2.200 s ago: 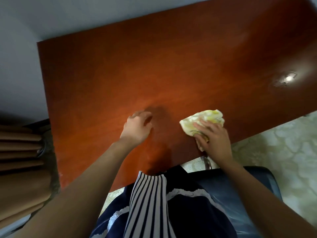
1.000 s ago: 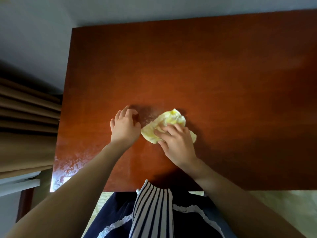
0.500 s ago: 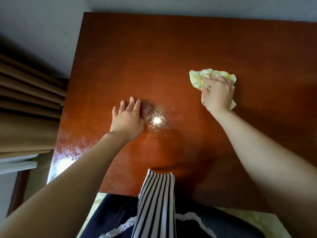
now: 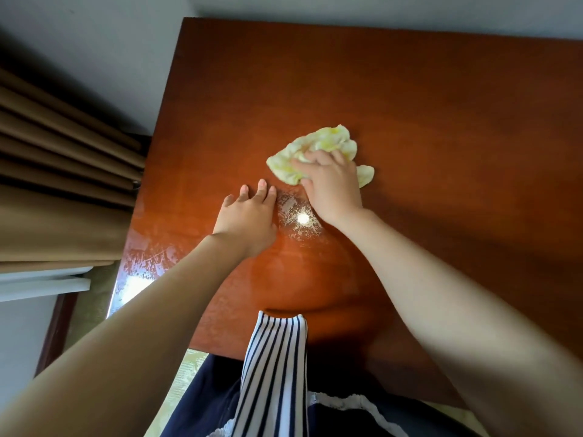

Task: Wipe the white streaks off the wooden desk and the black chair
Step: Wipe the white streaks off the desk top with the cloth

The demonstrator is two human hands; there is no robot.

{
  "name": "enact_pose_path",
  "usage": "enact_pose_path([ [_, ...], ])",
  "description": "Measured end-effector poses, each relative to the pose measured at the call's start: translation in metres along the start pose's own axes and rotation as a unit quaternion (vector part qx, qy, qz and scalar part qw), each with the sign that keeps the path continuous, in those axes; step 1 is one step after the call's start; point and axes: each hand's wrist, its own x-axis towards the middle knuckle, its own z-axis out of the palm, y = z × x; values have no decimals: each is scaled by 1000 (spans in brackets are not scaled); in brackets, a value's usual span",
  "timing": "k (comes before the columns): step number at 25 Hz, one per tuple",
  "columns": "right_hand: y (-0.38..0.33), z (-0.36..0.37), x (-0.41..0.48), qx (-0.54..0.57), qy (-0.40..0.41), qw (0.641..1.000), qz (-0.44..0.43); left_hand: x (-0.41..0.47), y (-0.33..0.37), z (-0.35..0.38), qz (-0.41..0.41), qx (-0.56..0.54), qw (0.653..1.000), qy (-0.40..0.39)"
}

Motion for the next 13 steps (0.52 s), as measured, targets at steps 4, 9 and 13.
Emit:
enact_pose_path([
  [4,13,2,-48,39,34,995,-83,1,3,-3,2,42,999,-11],
  [9,45,-9,-102,26,52,994,-90,0,3,1,4,34,999,-13],
  [13,85,-25,-108,-18,87,995,-52,-2,0,2,14,13,1000,-13],
])
